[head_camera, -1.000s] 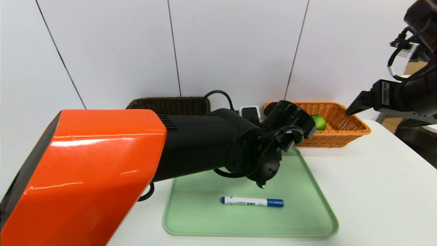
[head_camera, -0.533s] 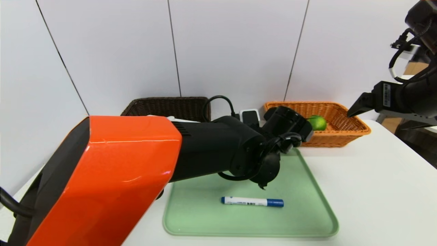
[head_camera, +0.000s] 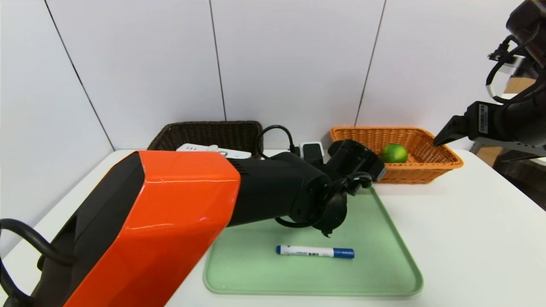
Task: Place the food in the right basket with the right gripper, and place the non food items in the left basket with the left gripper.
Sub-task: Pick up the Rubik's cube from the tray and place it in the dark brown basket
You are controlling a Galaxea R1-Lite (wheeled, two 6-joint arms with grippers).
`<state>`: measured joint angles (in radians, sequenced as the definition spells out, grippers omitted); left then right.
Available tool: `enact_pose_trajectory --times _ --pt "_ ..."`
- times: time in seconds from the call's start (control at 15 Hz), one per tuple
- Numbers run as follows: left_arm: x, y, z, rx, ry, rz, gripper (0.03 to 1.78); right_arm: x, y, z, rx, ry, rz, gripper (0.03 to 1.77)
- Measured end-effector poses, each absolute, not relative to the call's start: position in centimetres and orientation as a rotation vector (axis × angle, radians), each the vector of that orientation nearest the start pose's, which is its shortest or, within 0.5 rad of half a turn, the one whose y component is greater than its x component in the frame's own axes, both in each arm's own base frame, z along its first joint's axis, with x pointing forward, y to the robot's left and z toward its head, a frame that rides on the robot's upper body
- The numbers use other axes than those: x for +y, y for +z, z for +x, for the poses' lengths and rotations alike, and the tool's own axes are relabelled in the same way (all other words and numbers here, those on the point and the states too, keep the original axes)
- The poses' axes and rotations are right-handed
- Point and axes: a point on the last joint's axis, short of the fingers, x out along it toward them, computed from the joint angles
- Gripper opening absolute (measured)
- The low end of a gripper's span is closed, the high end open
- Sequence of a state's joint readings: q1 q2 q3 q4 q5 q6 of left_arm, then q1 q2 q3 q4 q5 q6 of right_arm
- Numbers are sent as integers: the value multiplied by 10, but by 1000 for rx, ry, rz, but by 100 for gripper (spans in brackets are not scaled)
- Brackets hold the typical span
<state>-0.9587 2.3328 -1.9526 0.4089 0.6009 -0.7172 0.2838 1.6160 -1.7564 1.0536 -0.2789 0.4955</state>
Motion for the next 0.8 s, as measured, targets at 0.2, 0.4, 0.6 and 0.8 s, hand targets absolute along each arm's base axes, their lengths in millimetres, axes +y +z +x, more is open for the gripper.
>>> enact_pose_trajectory --times 0.2,0.4,0.6,0.8 --pt "-375 149 282 636 -118 -123 169 61 318 231 853 -211 210 170" --pt "-377 147 284 622 -128 -108 169 61 317 231 857 -212 209 170" --pt "-378 143 285 624 -127 -102 169 61 317 231 859 -213 208 170" --pt "-379 141 289 614 -131 -95 169 61 316 231 861 -212 206 170"
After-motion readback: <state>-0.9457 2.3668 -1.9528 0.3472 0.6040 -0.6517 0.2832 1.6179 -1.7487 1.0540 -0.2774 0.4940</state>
